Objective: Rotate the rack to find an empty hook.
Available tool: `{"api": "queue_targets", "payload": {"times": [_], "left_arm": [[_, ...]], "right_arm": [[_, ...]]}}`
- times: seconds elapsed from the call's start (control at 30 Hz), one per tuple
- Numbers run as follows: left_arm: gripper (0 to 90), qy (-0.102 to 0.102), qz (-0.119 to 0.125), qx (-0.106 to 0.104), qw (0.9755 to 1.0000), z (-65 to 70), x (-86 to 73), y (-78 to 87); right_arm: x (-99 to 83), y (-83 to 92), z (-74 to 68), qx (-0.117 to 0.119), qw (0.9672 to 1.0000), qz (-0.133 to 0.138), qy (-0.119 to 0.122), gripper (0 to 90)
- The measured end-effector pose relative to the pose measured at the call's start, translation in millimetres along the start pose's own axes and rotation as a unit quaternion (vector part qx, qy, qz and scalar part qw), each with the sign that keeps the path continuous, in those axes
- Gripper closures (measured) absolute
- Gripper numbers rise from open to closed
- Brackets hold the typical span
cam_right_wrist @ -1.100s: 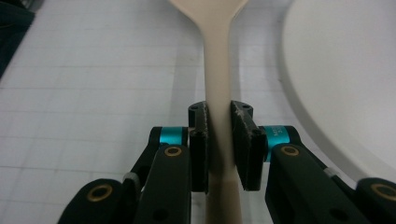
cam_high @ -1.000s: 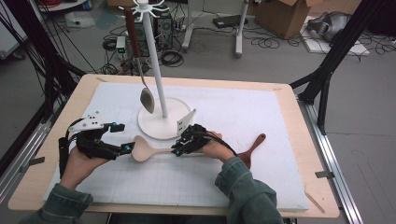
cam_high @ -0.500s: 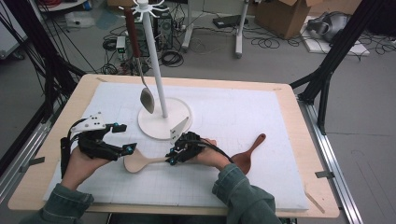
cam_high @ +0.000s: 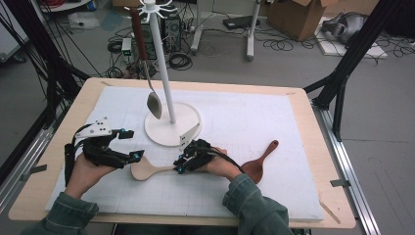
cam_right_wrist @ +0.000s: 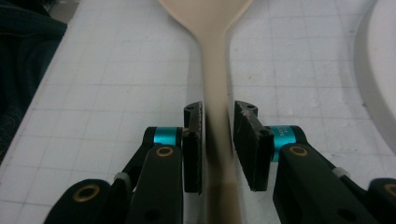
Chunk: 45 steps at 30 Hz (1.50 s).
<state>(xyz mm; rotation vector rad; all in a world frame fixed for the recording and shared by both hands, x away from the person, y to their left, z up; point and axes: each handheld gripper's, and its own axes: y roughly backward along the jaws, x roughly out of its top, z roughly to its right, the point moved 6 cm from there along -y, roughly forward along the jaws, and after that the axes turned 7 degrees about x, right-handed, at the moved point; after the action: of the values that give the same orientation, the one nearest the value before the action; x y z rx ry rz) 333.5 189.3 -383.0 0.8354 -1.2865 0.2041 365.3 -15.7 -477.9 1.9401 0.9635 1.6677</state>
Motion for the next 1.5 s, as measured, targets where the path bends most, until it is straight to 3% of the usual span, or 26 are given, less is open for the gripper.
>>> {"api": "queue_targets", "payload": {"times": [0.23,0.5,0.83,0.93,1.27,1.5], "left_arm": [[16.3,0.000,0.001,-0.004,1.0000,-1.1,0.4,0.8],[16.5,-0.001,0.002,-0.008,1.0000,-2.0,1.6,-0.2],[16.5,-0.002,0.001,-0.007,1.0000,-1.9,1.5,-0.8],[16.5,-0.002,0.000,-0.006,1.0000,-2.5,1.6,-1.6],[16.5,-0.002,0.000,-0.008,1.0000,-0.6,2.9,-3.5],[16.5,-0.004,-0.005,-0.010,0.9999,-1.1,1.9,-5.4]], "right_arm": [[-7.7,16.5,-2.0,-0.028,0.9995,0.009,-0.012,61.8],[-28.8,38.6,-6.9,-0.059,0.9971,0.018,-0.046,51.9],[-43.0,57.2,-9.0,-0.089,0.9946,0.009,-0.053,51.2],[-47.4,60.3,-10.5,-0.093,0.9938,0.021,-0.057,50.9],[-65.0,61.9,-12.7,-0.104,0.9920,0.008,-0.071,50.4],[-66.1,55.5,-12.4,-0.102,0.9934,-0.009,-0.052,52.4]]}}
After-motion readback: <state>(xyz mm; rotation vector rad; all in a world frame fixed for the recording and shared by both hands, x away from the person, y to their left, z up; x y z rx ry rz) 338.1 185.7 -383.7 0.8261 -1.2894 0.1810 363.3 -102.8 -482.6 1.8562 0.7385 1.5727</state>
